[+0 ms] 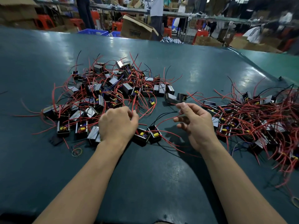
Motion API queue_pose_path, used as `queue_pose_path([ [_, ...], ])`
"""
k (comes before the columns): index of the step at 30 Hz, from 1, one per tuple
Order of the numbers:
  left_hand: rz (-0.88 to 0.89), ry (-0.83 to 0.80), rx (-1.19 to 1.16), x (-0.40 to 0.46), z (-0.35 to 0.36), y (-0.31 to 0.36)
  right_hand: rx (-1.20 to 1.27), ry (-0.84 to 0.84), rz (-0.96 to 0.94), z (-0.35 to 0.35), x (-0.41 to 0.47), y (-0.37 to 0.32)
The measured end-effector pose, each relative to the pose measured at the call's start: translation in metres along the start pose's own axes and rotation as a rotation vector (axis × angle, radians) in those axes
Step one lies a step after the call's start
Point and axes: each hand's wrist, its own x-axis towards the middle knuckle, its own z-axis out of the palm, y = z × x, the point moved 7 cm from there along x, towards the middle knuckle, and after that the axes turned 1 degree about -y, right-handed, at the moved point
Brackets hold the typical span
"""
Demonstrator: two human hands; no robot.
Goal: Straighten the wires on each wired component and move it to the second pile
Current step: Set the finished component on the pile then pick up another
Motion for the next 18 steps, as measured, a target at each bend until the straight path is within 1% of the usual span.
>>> queue_pose_path([
  [3, 0.089, 0.1, -0.211, -0.002, -0.01, 0.006, 0.075, -0.002, 0.064, 0.0, 0.002, 0.003],
  [6, 0.171, 0.206, -0.458, -0.005, -0.022, 0.012, 0.137, -0.079, 0.093, 0.005, 0.005, 0.004],
  [8, 0.278, 0.235, -0.572, -0.008, -0.028, 0.021, 0.165, -0.124, 0.093, 0.009, 0.005, 0.005],
  [12, 0.534, 0.193, -0.671, -0.022, -0.03, 0.046, 0.209, -0.147, 0.097, 0.012, 0.005, 0.008],
  [18, 0.717, 0.109, -0.748, -0.038, -0.029, 0.063, 0.259, -0.158, 0.129, 0.017, 0.006, 0.011],
])
